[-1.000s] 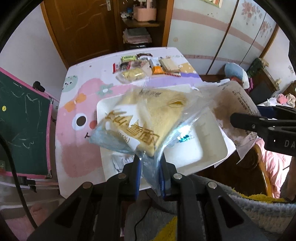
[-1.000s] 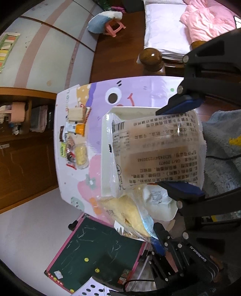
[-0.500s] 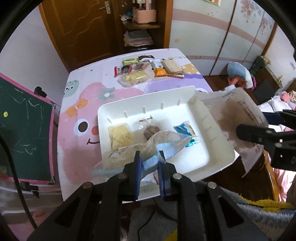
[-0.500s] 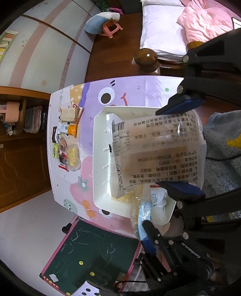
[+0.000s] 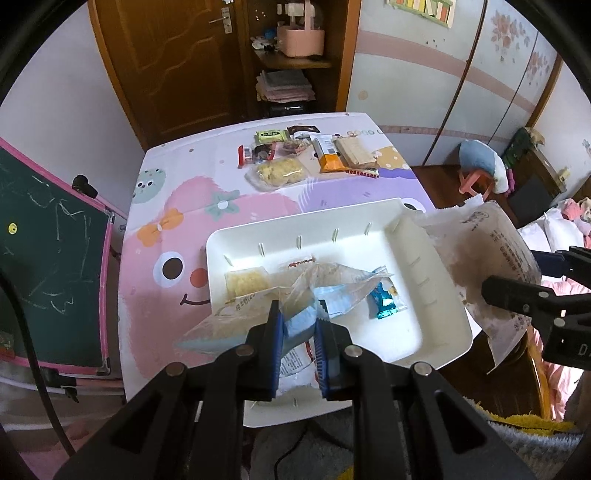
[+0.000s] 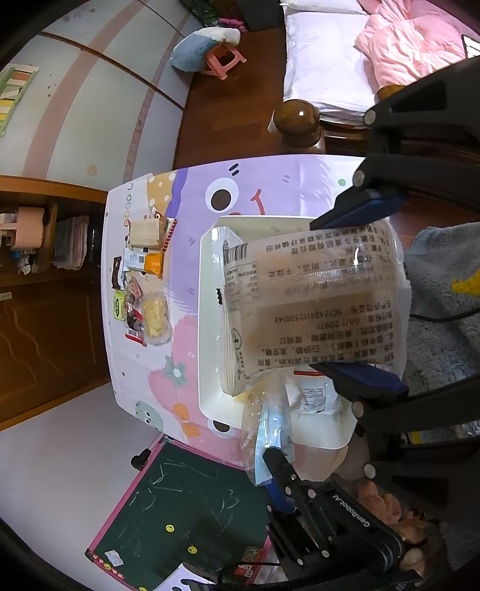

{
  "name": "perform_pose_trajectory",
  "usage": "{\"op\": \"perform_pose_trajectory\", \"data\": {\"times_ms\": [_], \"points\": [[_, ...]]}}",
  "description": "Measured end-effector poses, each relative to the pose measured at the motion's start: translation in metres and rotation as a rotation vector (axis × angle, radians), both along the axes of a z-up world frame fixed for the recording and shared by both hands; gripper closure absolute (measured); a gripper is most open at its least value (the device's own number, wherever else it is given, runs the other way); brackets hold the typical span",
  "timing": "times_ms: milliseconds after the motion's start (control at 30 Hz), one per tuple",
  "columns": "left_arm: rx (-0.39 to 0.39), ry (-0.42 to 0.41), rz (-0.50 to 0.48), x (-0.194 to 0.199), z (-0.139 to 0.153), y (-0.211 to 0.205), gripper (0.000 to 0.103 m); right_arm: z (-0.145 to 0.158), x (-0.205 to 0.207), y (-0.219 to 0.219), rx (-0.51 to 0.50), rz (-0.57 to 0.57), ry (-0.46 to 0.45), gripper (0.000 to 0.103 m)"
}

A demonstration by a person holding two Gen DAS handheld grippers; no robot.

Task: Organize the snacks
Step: 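Open both grippers to drop the bread bags into the white tray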

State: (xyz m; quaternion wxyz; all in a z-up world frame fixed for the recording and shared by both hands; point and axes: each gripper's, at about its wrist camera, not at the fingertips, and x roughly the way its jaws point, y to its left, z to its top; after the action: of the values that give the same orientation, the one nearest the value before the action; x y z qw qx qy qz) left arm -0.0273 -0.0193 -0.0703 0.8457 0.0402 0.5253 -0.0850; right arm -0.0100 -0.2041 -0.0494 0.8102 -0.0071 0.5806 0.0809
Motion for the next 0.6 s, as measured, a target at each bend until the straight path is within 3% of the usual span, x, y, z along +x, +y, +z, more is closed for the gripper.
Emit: {"op": "perform_pose_trajectory", "data": {"times_ms": [300, 467, 600], "points": [[-0.008, -0.026, -0.016, 0.008, 0.006, 0.001, 0.076, -0.007, 0.01, 0.002, 0.021, -0.014, 0.045, 0.032], [-0.008, -0.1, -0.045, 0.004, 0.022, -0.003, 0.035, -0.004, 0.013, 0.007, 0.023, -0.004, 0.019, 0.031], [0.01, -0.137, -0.064, 0.001, 0.03, -0.009, 0.027, -0.007, 0.016, 0.009, 0.019, -0.006, 0.033, 0.031]]}}
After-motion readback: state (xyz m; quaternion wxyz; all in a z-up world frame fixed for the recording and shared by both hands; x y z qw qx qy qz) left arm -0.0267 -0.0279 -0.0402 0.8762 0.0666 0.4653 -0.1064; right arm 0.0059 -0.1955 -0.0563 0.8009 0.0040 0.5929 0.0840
